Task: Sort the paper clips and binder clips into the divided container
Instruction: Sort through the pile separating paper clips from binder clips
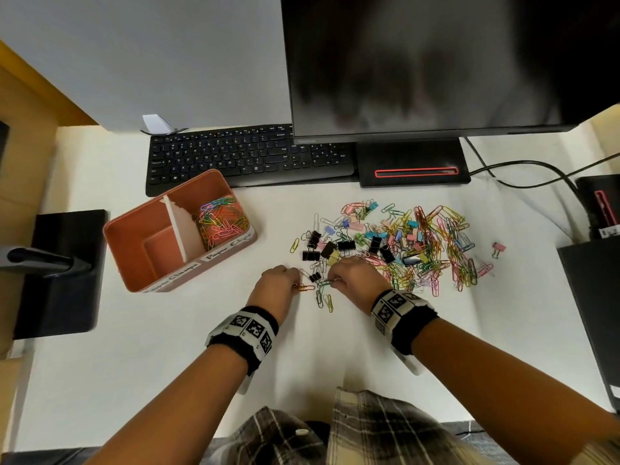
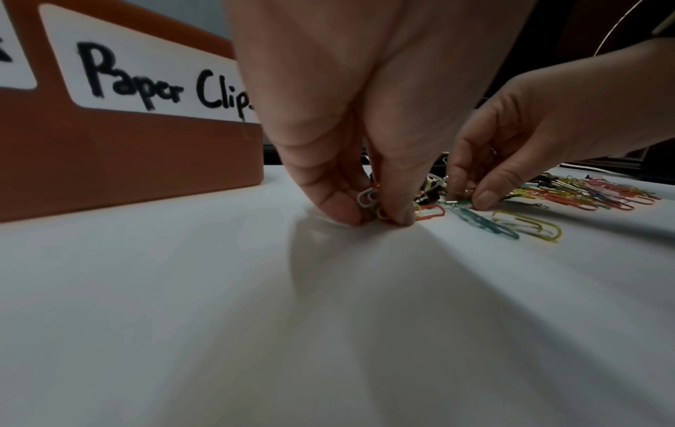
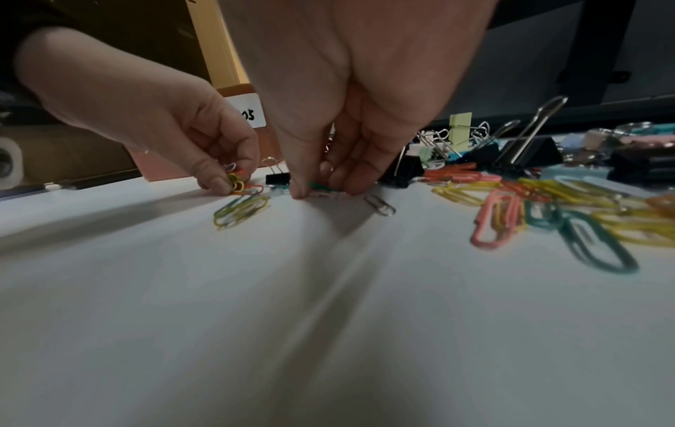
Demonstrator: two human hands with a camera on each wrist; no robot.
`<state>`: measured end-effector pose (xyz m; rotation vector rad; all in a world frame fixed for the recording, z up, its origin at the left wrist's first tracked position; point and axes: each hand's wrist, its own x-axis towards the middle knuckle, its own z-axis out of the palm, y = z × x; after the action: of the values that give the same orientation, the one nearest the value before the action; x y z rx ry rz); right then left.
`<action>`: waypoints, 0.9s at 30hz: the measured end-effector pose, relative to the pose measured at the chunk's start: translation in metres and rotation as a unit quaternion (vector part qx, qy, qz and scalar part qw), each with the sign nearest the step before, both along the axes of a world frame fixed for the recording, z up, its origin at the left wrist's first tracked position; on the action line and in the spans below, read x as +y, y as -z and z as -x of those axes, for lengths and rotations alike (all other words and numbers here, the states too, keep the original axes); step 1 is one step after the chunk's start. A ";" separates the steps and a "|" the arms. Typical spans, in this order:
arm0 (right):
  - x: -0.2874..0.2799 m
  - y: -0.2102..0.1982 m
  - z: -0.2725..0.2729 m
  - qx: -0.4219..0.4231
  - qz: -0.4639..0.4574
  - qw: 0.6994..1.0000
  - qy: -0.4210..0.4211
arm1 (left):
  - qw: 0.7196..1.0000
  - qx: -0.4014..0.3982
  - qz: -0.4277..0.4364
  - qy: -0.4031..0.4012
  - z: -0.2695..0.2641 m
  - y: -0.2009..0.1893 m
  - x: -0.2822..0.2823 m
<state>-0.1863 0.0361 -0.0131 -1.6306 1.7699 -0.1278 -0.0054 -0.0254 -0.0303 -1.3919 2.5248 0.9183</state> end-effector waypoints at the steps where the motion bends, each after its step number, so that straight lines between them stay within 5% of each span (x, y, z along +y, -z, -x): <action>1: -0.002 -0.002 0.000 0.001 -0.004 1.000 0.001 | 1.000 0.003 -0.002 0.001 0.000 -0.001 0.000; 11: -0.011 -0.004 -0.005 0.007 -0.045 0.999 0.020 | 0.999 -0.009 -0.040 -0.007 0.003 -0.006 -0.003; 15: -0.009 -0.009 0.000 -0.016 -0.046 0.999 0.024 | 0.996 0.042 -0.050 -0.058 -0.001 -0.028 -0.008; 20: -0.029 -0.048 -0.012 -0.054 0.061 0.996 0.029 | 0.980 0.130 0.018 -0.152 -0.032 -0.088 -0.044; 27: -0.129 -0.089 -0.095 -0.107 0.133 0.984 0.046 | 0.961 0.053 0.034 -0.270 -0.077 -0.110 -0.117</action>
<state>-0.0916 -0.0928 0.0757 -1.6478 1.7152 -0.5833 0.0716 -0.1424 0.0801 -2.1695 2.2934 1.0073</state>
